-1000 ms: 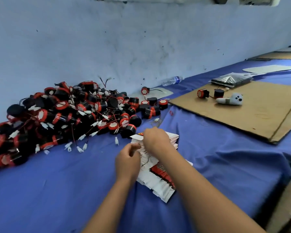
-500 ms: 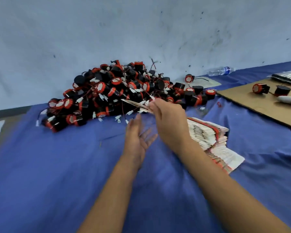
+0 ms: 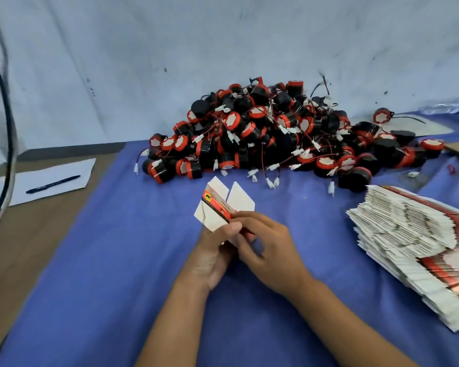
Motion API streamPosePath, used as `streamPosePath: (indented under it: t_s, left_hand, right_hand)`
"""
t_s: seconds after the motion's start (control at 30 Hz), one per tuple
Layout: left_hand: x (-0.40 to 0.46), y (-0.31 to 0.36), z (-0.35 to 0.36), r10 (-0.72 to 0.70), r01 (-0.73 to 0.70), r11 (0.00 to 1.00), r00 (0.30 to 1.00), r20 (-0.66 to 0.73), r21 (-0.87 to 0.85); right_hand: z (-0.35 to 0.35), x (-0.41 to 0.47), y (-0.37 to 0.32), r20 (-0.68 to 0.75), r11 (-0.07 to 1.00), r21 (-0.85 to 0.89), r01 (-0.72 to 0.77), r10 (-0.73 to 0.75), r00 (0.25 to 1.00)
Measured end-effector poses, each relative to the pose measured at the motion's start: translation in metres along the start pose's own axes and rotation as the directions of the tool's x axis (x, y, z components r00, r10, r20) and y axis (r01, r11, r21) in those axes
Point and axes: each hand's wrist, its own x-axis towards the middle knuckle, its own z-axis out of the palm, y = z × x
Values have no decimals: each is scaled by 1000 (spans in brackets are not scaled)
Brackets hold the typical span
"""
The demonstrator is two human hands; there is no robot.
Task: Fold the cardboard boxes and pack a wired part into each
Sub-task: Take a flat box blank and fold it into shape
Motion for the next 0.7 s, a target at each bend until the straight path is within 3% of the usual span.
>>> streamPosePath:
  t_s: [0.1,0.2,0.3,0.4,0.47,0.7]
  left_hand:
    - [3,-1,-2,-47,44,996,998,-35,-82]
    - [9,-6,3,-46,52,997,991,-123,48]
    - [11,-15,8,96,-32,971,961,-260,237]
    - [11,-18,9,208,-105,907,954,-215,409]
    - [11,-19,8,204,-121,876,970,-131,468]
    - [10,-16,6,51,1,931,990,-132,365]
  right_hand:
    - [-1,1,2,-47,999,-8,-36,35,998]
    - [-2,2,2,-85,996,-31,-86,83,993]
    - [-3,4,2,-42,993,-36,-111,109,993]
    - [-5,5,4,-37,982,-48,-181,179,983]
    - [-5,6,5,-42,968,-63,-243,240,970]
    - [-8,9,11,-64,912,29,-410,411,910]
